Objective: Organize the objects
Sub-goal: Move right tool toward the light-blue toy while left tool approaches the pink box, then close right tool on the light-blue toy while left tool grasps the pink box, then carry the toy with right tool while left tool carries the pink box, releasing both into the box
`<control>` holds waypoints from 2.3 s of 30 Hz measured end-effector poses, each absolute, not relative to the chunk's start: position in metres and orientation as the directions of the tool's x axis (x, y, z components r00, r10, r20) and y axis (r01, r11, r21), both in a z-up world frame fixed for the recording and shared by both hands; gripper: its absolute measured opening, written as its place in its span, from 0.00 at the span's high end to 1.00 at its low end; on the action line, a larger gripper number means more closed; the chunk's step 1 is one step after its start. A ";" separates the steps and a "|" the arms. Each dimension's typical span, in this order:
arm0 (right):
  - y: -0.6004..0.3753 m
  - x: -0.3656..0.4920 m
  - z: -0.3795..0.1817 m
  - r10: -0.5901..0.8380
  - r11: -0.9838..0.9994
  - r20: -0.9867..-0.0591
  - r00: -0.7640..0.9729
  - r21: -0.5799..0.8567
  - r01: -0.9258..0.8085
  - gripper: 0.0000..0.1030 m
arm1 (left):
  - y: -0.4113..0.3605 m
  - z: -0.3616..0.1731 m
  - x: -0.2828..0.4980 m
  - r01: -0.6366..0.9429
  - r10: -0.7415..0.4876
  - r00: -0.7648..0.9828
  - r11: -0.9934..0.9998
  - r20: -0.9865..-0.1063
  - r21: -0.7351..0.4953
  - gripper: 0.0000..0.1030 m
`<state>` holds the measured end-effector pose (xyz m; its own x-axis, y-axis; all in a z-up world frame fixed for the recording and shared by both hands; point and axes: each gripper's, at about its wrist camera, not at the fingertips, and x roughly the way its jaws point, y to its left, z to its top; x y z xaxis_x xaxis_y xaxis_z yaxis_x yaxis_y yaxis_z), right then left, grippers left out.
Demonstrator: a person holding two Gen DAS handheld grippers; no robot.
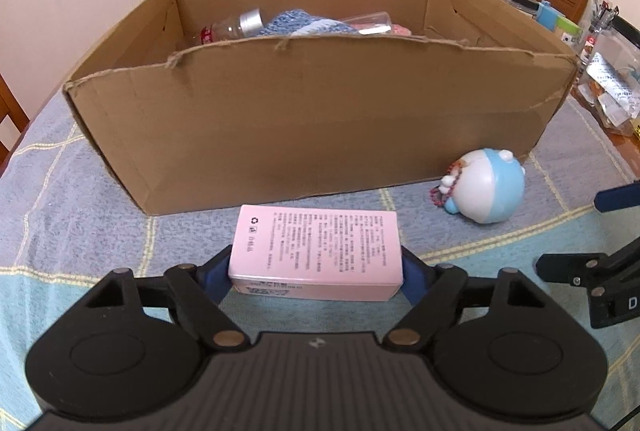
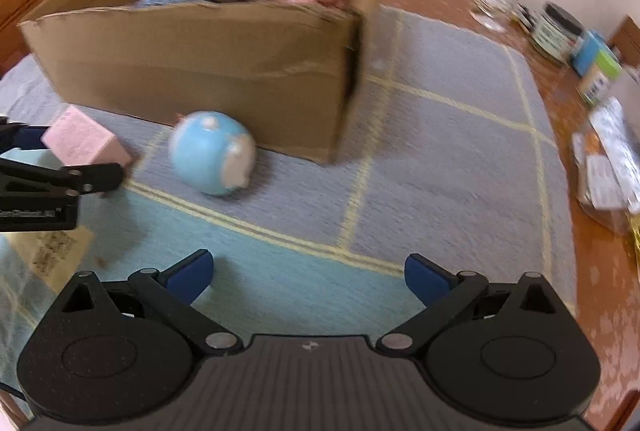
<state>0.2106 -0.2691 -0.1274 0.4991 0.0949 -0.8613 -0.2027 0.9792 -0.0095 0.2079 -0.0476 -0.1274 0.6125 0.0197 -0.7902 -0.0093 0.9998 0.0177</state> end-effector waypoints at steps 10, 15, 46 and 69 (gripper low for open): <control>-0.226 0.228 -0.126 0.145 0.954 -0.827 0.543 -0.028 -0.298 0.17 | -0.018 -0.126 0.200 -0.029 0.038 0.604 0.999 -0.796 0.025 0.21; -0.213 0.239 -0.125 0.154 0.950 -0.817 0.556 -0.033 -0.311 0.22 | -0.013 -0.127 0.199 -0.029 0.032 0.601 0.999 -0.799 0.019 0.21; -0.222 0.239 -0.124 0.142 0.962 -0.841 0.523 -0.008 -0.274 0.43 | -0.016 -0.124 0.207 -0.022 0.040 0.605 0.999 -0.796 0.033 0.20; -0.218 0.233 -0.111 0.131 0.958 -0.854 0.504 -0.022 -0.285 0.48 | -0.007 -0.106 0.204 0.014 -0.004 0.593 1.000 -0.805 0.005 0.22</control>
